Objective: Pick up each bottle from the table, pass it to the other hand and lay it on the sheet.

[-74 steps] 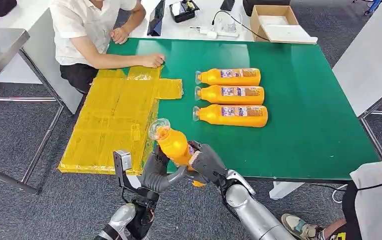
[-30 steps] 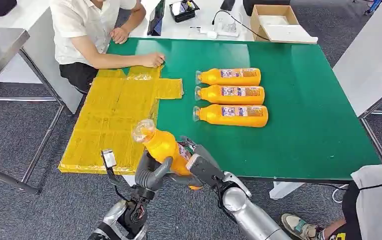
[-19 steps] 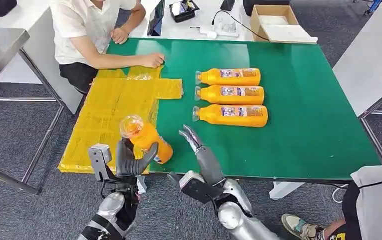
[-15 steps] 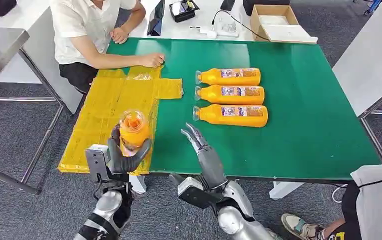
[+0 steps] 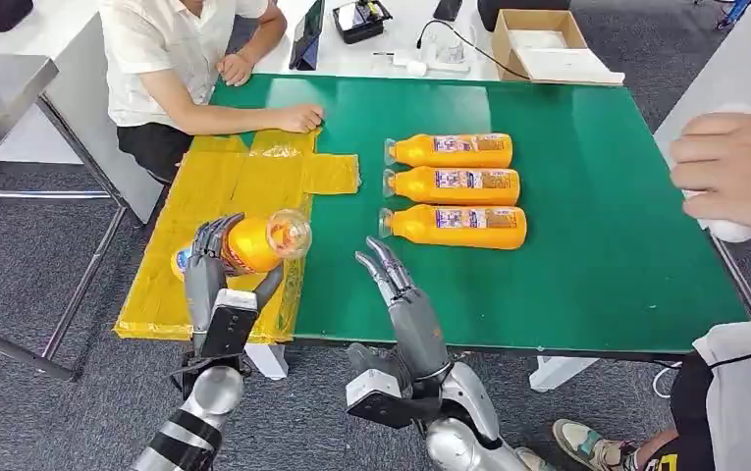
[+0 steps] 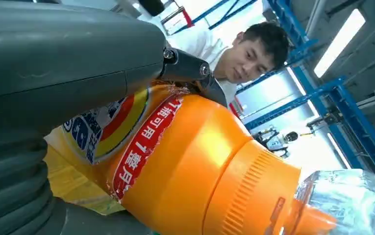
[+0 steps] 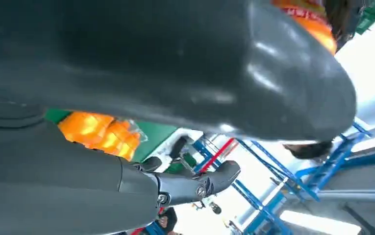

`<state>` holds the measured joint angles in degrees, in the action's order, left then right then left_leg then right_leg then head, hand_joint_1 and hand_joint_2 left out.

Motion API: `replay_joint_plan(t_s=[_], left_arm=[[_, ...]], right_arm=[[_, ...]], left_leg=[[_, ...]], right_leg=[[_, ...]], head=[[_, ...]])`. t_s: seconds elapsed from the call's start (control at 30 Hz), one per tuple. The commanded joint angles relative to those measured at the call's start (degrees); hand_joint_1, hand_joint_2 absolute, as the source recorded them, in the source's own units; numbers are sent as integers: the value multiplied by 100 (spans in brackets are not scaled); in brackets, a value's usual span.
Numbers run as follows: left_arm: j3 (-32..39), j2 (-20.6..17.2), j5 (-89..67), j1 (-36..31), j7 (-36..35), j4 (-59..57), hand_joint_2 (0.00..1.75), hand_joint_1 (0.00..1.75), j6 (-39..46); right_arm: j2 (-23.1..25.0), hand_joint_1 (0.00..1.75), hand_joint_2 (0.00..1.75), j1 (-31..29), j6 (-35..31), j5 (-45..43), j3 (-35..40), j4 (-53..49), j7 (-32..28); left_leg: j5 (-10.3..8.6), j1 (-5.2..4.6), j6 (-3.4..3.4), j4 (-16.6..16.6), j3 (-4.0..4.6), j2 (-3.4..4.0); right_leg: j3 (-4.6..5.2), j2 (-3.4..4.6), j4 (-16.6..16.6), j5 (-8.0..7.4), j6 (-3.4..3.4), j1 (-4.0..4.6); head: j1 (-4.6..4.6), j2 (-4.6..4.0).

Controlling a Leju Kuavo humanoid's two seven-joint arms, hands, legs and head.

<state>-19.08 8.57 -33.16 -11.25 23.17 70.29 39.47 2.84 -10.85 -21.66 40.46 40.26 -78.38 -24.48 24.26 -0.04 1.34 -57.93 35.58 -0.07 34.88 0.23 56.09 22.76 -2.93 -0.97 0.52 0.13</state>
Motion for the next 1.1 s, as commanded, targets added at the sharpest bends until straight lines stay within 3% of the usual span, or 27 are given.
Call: replay_joint_plan(t_s=[0.03, 0.2, 0.37, 0.4, 0.73, 0.9, 0.93, 0.97, 1.0, 1.1], left_arm=[[-60, -219, -1373, -525, -613, -774, 175, 175, -56], [-436, -346, -3087, -1657, -1820, -3011, 175, 175, -483], [-271, -296, -3374, -2277, -2078, -4392, 175, 175, -912], [-252, -290, -3378, -2396, -2131, -4613, 175, 175, -1216], [-130, -266, -3435, -2855, -2868, -5387, 175, 175, -2725], [-79, -252, -3385, -2877, -2878, -5392, 175, 175, -2835], [-6, -240, -3334, -2891, -2855, -5376, 175, 143, -2860], [39, -228, -3313, -2899, -2847, -5368, 175, 23, -2824], [170, -182, -3191, -2924, -2692, -5343, 175, 0, -2816], [224, -135, -3121, -2950, -2593, -5316, 175, 0, -2821]], right_arm=[[-49, 0, 0, -83, 117, -83, 77, 6, -51], [54, 0, 0, -215, 453, -205, 121, 55, -179], [129, 0, 0, -258, 615, -373, 226, 21, -286], [138, 0, 175, -272, 624, -380, 259, 8, -292], [150, 0, 175, -309, 709, -570, 406, 1, -375], [168, 0, 175, -324, 699, -583, 404, 43, -383], [174, 0, 175, -344, 681, -601, 413, 77, -398], [172, 0, 175, -351, 673, -605, 421, 88, -401], [175, 0, 175, -358, 642, -599, 428, 110, -404], [173, 0, 175, -346, 631, -599, 428, 113, -405]], left_leg=[[7, 4, -6, 2, -19, 1], [3, 6, -12, 6, -38, -25], [-6, 5, -15, 6, -28, -12], [-6, 4, -13, 3, -18, -10], [0, 8, -14, 0, -30, -1], [-5, 7, -16, 3, -37, 6], [-1, 10, -20, 3, -48, 8], [-8, 5, -14, 2, -35, 3], [-8, 6, -15, 3, -39, 5], [-9, 6, -17, 2, -46, -1]], right_leg=[[-19, -1, -2, 7, 10, 5], [-43, -28, -4, 13, 17, 7], [-28, -16, -1, 3, 14, 6], [-18, -13, 0, 1, 10, 4], [-31, -5, 5, 8, 13, 7], [-39, 1, 0, 1, 16, 6], [-50, 2, 1, 3, 21, 10], [-36, -1, 1, -2, 12, 5], [-40, 0, 1, -2, 13, 6], [-45, -7, 1, -1, 14, 6]], head=[[0, 0], [-2, 0], [0, 0], [0, 0], [0, 0], [-2, 0], [-2, 0], [-2, 0], [-2, 0], [-2, 0]])
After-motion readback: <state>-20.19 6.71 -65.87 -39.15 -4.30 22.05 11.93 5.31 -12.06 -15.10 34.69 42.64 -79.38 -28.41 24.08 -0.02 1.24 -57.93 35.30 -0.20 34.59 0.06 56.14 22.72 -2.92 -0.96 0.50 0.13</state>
